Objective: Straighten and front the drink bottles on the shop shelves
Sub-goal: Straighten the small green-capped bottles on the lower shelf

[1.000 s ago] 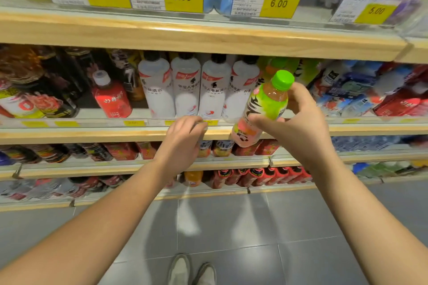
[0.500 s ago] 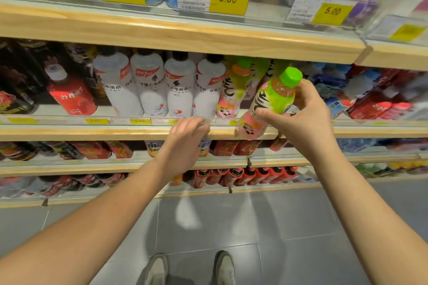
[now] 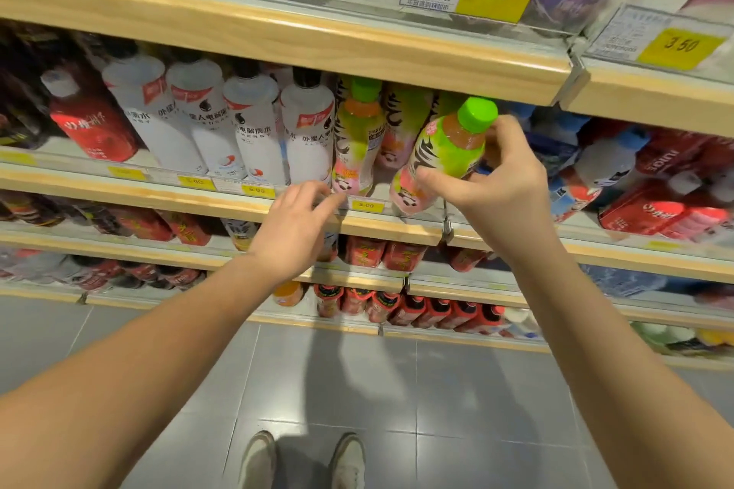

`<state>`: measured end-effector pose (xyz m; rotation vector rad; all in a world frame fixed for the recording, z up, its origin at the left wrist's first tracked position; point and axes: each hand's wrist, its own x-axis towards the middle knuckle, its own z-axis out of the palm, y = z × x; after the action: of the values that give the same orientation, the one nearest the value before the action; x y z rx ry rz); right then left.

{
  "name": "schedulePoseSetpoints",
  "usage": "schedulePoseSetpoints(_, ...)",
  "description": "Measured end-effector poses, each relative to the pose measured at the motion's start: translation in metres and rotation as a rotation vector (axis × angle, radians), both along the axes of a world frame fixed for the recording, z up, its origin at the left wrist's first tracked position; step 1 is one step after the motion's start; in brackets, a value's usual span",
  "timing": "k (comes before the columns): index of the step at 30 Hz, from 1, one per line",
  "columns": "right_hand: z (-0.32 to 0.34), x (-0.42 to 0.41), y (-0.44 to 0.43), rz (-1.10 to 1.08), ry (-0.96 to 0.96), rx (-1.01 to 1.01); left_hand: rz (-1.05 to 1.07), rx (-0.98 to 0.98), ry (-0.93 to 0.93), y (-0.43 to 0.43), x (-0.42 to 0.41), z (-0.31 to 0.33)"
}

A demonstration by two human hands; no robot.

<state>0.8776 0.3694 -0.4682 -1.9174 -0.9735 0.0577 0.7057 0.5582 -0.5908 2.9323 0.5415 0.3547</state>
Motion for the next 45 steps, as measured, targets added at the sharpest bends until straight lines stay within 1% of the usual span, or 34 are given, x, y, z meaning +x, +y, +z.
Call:
schedulePoseSetpoints(6, -0.012, 0.005, 0.007, -0.021, 0.022, -0.022, 0.031, 0.012, 0.003, -0.002, 0.007, -0.004)
schedulePoseSetpoints(10, -0.016, 0.008, 0.016, -0.025, 0.101, -0.031, 0.031, -0.005, -0.002, -0.001, 0.006, -0.004)
schedulePoseSetpoints(16, -0.018, 0.018, 0.034, -0.058, 0.197, -0.150, 0.025, -0.032, 0.016, 0.000, 0.005, -0.003)
schedulePoseSetpoints(20, -0.022, 0.021, 0.043, -0.091, 0.229, -0.220, -0.026, -0.054, 0.036, 0.011, 0.000, -0.002)
schedulePoseSetpoints(23, -0.022, 0.024, 0.048, -0.088, 0.217, -0.257, -0.064, -0.073, 0.045, 0.021, -0.004, -0.001)
schedulePoseSetpoints(28, -0.023, 0.028, 0.057, -0.074, 0.181, -0.307, -0.066, -0.126, 0.024, 0.021, -0.004, -0.004)
schedulePoseSetpoints(32, -0.025, 0.028, 0.062, -0.126, 0.159, -0.452, -0.070, -0.145, 0.017, 0.022, -0.005, -0.005)
schedulePoseSetpoints(35, -0.022, 0.028, 0.065, -0.149, 0.161, -0.504, -0.075, -0.143, 0.016, 0.021, -0.005, -0.004)
schedulePoseSetpoints(41, -0.021, 0.034, 0.066, -0.076, 0.173, -0.455, -0.069, -0.153, 0.014, 0.019, -0.005, -0.003)
schedulePoseSetpoints(45, -0.023, 0.040, 0.064, -0.047, 0.143, -0.499, -0.070, -0.148, 0.022, 0.019, -0.004, -0.003)
